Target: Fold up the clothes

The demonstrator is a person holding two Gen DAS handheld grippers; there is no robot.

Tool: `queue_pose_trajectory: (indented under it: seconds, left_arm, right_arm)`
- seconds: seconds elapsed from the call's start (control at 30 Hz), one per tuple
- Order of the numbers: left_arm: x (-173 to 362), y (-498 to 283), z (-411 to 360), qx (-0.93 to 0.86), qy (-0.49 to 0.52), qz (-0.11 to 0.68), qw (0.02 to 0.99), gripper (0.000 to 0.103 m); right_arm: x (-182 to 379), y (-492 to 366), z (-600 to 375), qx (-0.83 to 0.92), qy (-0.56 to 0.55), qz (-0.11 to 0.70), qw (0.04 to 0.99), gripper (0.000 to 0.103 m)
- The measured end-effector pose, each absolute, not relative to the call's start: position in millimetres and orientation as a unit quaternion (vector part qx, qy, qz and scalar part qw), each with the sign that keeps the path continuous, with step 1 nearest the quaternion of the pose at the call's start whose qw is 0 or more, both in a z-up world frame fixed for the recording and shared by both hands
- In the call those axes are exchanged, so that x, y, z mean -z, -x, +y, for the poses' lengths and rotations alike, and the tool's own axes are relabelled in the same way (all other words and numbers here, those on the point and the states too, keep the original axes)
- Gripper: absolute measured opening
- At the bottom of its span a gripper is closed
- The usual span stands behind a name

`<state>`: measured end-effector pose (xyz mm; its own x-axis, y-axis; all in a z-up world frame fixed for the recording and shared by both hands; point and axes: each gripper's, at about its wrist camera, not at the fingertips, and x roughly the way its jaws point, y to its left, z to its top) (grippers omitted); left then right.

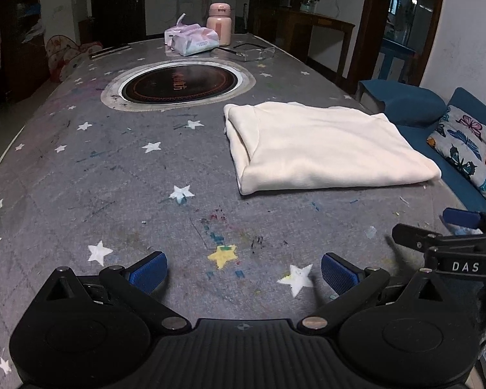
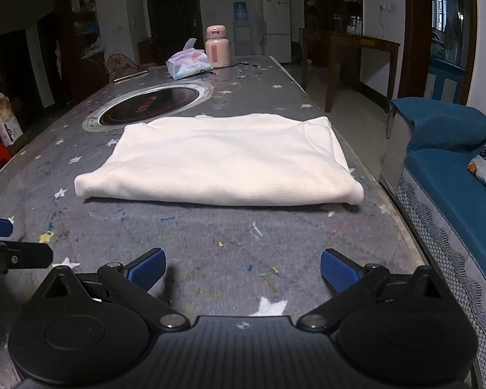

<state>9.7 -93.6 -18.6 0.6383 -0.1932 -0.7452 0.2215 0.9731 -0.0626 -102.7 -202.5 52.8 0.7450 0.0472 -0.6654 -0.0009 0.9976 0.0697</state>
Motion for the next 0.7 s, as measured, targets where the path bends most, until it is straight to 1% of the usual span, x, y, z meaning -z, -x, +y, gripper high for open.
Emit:
queue_pose_trajectory:
  seconds: [0.27, 0.7]
  left_arm:
    - [26.7, -13.8, -92.2, 0.096, -0.015, 0.439, 0.893, 0.103]
    - [30.1, -14.3, -96.8, 0.083, -0.03, 0.451, 0.888, 0.103]
  right_arm:
    - [-49.5, 104.7, -200.5, -0.013, -0.029, 0.36, 0.932, 0.103]
    - [-46.2, 104.2, -194.3, -0.008, -0.002, 0.364, 0.931, 0.103]
